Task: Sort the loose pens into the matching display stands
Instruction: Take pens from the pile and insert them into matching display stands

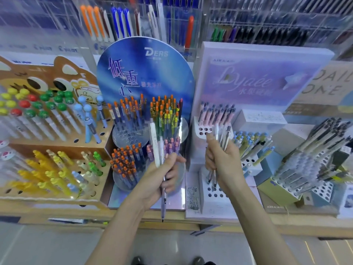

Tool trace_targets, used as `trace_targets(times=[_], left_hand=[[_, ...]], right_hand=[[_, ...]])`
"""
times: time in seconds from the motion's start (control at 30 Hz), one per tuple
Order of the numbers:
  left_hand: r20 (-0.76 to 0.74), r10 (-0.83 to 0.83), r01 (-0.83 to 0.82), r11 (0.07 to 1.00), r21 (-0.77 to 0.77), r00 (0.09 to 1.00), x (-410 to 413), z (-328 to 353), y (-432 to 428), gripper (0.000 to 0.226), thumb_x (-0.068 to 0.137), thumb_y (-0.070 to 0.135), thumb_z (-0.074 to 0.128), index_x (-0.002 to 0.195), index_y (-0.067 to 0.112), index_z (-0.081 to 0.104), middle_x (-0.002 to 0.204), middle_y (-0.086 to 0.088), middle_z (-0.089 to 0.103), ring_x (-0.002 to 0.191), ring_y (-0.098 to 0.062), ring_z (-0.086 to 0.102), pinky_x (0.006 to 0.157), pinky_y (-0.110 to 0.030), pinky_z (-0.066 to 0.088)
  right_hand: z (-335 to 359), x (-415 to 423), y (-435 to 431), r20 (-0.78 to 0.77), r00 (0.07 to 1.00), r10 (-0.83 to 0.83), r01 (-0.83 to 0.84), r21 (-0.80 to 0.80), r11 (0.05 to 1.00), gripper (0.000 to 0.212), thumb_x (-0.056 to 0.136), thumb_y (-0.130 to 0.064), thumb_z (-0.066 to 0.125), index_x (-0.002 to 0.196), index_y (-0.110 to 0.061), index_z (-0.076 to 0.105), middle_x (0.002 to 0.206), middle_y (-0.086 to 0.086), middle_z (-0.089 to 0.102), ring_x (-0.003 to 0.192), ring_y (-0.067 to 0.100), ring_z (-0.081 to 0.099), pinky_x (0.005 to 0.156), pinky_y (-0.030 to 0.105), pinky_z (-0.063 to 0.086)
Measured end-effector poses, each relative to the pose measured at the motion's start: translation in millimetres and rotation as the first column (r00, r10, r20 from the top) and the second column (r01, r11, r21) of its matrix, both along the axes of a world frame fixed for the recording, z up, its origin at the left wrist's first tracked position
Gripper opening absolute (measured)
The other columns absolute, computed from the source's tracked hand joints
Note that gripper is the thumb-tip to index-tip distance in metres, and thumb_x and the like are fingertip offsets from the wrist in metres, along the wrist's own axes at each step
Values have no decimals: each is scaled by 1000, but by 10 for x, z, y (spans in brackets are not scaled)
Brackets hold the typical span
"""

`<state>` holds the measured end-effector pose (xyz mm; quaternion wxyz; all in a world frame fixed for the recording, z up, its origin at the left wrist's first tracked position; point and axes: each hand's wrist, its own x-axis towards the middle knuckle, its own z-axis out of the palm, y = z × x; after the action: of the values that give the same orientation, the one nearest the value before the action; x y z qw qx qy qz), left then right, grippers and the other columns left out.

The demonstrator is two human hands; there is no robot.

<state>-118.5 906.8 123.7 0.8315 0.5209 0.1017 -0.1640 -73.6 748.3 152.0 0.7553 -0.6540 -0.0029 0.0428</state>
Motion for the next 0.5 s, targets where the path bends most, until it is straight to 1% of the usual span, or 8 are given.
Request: trace_targets(times=[0.07,0.13,0.2,0.23,0.33,0.4,0.43,0.5], left_hand=[[-4,2,-3,995,-98,1000,24,-26,27,28,87,22,57,102,-1,62,57,1,38,34,-5,27,33,-17,28],[-42,-6,-2,983,-186,999,36,-57,74,43,68,13,45,103,-9,59,56,-3,44,33,-5,28,33,-16,28],[-44,-10,1,980,-201,999,32,-92,135,52,60,11,39,104,-11,58,56,-8,48,33,-6,27,34,-15,27],[-35,-12,5,983,-184,999,20,-89,156,49,60,11,38,100,-9,59,56,-10,50,33,-5,26,34,-15,26],[-15,-42,40,989,-140,999,-5,-72,206,27,60,9,38,78,-2,56,58,-15,55,33,-5,25,35,-16,24],[5,-60,61,991,-121,998,-15,-77,236,21,62,7,40,74,-3,54,62,-17,57,36,-7,28,37,-17,22],[18,-74,75,991,-108,997,-18,-79,247,22,64,6,40,79,-3,53,65,-18,58,39,-8,30,38,-18,22],[46,-100,103,991,-84,994,-33,-86,257,22,68,3,42,86,-4,52,68,-18,58,44,-10,35,39,-18,27]], right_hand=[[12,-43,48,-27,996,81,-82,-31,996,21,95,-12,54,76,-7,47,49,1,26,41,13,19,39,23,18],[36,-61,116,-68,988,141,-145,-60,988,18,92,-6,58,74,-6,53,43,-3,30,36,11,21,38,20,20],[47,-52,176,-104,971,214,-225,-106,969,10,89,-5,61,79,-5,61,40,-5,35,34,10,23,37,19,21],[62,-50,210,-114,960,257,-272,-136,953,6,88,-5,63,84,-2,64,40,-5,39,34,10,24,37,19,21],[104,-51,314,-137,929,344,-368,-240,898,13,85,-7,68,94,3,67,40,-9,48,31,4,31,35,13,27],[139,-58,398,-125,909,399,-418,-270,867,13,84,-3,69,92,7,67,48,2,56,30,2,40,36,8,29],[139,-55,437,-121,902,415,-432,-286,855,13,84,-2,69,91,9,66,54,11,58,32,2,43,36,8,30],[118,-46,489,-134,903,409,-430,-314,846,17,83,-3,70,91,11,65,62,17,60,34,5,47,36,9,31]])
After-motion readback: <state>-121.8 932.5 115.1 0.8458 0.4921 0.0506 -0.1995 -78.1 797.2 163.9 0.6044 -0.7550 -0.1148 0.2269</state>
